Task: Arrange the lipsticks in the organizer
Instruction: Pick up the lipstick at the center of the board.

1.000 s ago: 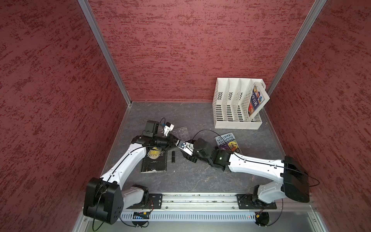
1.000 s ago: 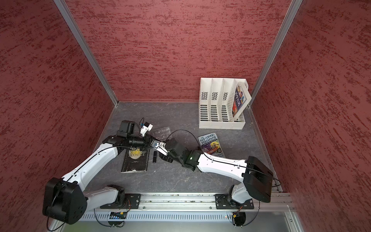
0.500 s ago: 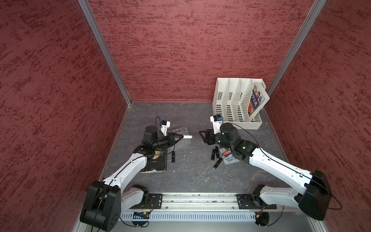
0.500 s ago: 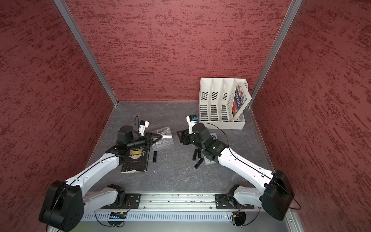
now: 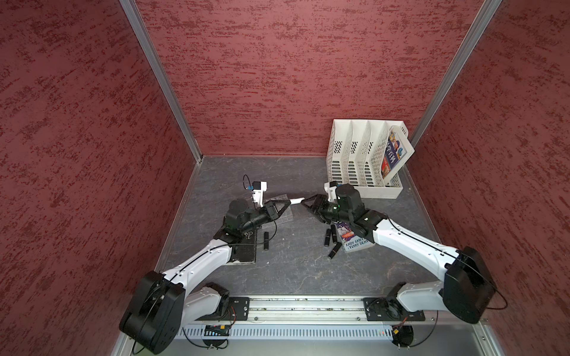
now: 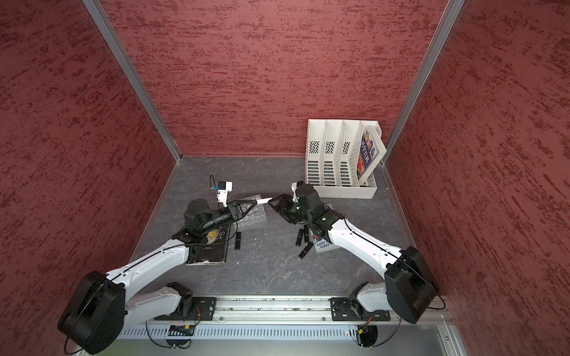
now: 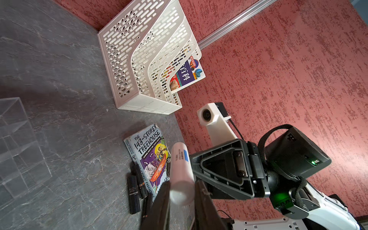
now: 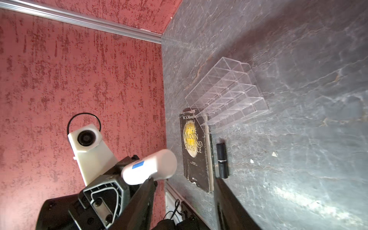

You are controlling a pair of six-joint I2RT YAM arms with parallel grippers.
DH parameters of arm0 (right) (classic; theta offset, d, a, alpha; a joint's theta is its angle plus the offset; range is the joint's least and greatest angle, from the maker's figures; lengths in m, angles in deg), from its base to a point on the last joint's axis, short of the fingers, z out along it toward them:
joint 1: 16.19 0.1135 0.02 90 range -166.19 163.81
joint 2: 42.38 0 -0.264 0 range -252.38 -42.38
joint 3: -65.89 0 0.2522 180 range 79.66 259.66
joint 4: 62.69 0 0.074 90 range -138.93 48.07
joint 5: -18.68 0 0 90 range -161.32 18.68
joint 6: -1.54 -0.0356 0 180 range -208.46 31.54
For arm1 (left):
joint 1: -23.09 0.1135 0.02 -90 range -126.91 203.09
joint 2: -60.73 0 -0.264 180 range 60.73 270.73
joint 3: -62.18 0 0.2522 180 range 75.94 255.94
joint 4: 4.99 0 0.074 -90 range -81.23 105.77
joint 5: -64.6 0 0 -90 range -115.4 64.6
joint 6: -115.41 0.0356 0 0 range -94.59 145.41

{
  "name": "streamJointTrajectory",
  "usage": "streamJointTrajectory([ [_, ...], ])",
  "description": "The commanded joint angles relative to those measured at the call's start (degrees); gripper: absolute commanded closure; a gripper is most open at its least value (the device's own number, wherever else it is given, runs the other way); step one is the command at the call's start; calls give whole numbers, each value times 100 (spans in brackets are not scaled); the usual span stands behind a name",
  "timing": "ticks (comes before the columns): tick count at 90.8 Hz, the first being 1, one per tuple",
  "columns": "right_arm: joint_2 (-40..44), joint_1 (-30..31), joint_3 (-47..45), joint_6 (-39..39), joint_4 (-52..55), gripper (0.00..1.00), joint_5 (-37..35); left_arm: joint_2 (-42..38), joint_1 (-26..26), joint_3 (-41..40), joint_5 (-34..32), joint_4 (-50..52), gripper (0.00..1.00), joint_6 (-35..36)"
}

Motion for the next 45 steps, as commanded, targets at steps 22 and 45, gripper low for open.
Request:
streamJointTrajectory([
  [22, -201, -25, -163, -621, -1266, 49, -39, 235, -152, -162, 26, -914, 83, -427],
  [45, -594, -44, -176, -974, -1996, 60, -74, 291, -222, -153, 100, -983, 83, -483],
])
